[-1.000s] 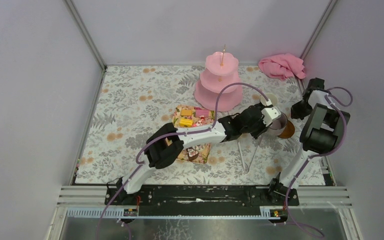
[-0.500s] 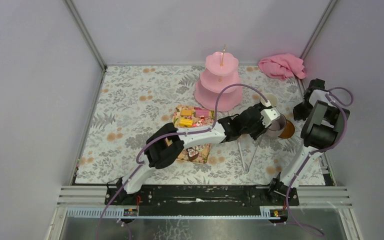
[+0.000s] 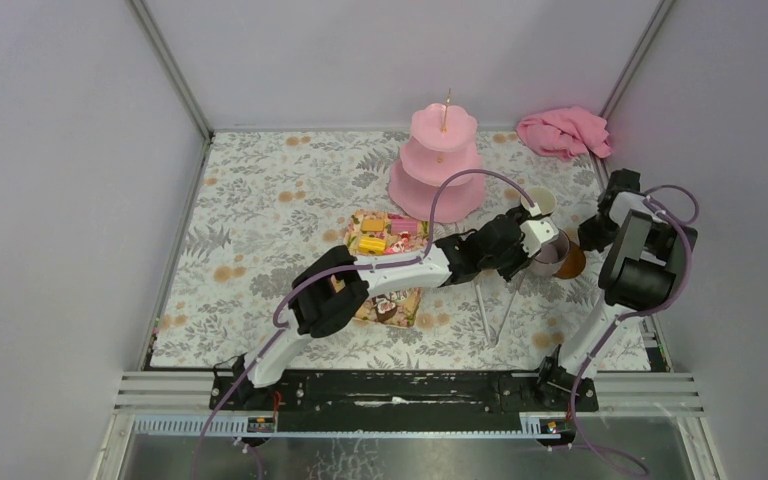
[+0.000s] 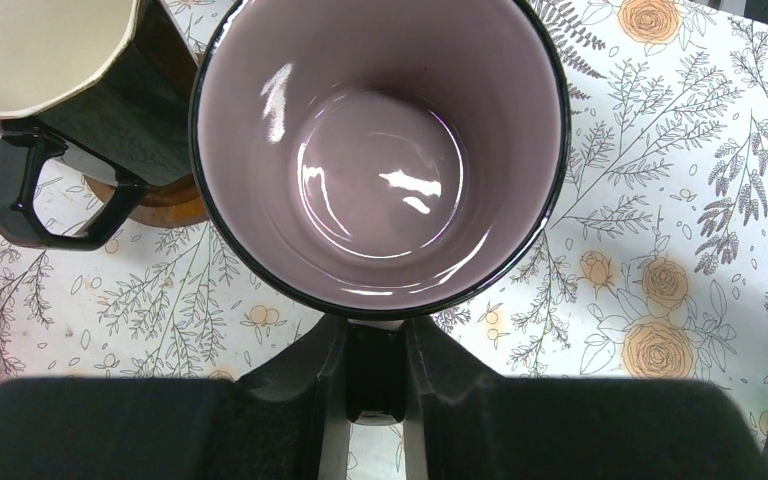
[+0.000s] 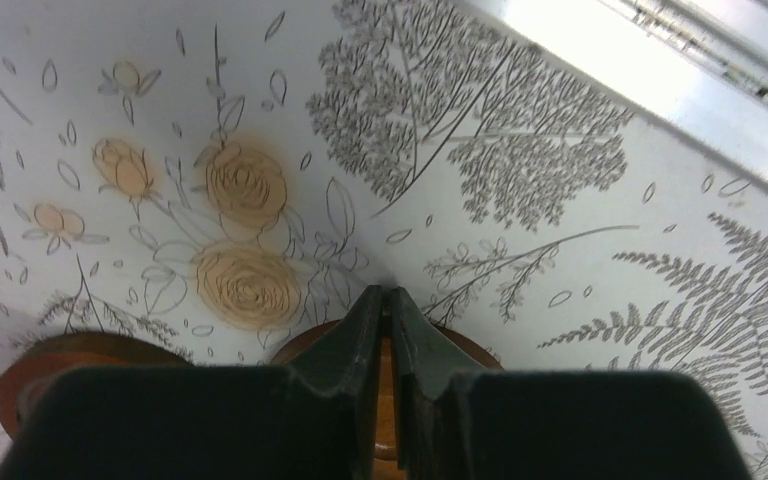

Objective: Serve the afternoon tea
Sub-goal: Move the coaster to the center of the board.

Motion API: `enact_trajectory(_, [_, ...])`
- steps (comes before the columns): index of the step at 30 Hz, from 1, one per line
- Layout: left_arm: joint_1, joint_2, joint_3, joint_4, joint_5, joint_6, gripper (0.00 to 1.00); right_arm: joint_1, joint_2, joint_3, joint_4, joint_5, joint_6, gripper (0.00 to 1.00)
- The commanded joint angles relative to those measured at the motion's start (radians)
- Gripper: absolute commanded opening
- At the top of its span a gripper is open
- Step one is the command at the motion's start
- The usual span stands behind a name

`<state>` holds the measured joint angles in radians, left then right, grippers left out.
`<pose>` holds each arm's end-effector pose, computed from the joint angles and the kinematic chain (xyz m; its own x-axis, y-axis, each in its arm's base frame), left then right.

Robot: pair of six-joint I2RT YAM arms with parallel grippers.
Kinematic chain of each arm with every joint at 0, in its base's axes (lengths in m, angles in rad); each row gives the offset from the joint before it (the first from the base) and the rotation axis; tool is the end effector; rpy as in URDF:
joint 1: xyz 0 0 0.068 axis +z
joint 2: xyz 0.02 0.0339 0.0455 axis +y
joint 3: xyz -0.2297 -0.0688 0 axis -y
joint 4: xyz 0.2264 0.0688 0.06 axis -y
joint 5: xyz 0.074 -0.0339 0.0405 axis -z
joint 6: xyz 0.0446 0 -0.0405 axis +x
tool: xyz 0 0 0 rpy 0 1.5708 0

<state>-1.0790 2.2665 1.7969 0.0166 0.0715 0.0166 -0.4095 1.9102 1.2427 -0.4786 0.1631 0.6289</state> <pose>0.2346 -0.4447 0.1890 -0.1915 0.3926 -0.8995 0.9129 0.4079 -0.0163 0.3274 -0.1500 0.1295 -0.4087 0.8102 -0.4202 0.8590 0.4970 0.1227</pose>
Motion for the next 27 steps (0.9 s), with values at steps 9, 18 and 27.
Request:
enact_trajectory(9, [0.004,-0.046,0.010,0.151,0.022,0.018,0.00,0.108,-0.111,-0.119,-0.024,-0.025,0.096,0.15])
enact_trajectory(18, [0.004,-0.005,0.052,0.109,0.017,0.033,0.00,0.116,-0.190,-0.062,-0.049,0.043,0.105,0.16])
enact_trajectory(27, [-0.006,0.069,0.172,0.002,0.036,0.027,0.00,0.117,-0.212,0.111,-0.097,0.116,0.107,0.33])
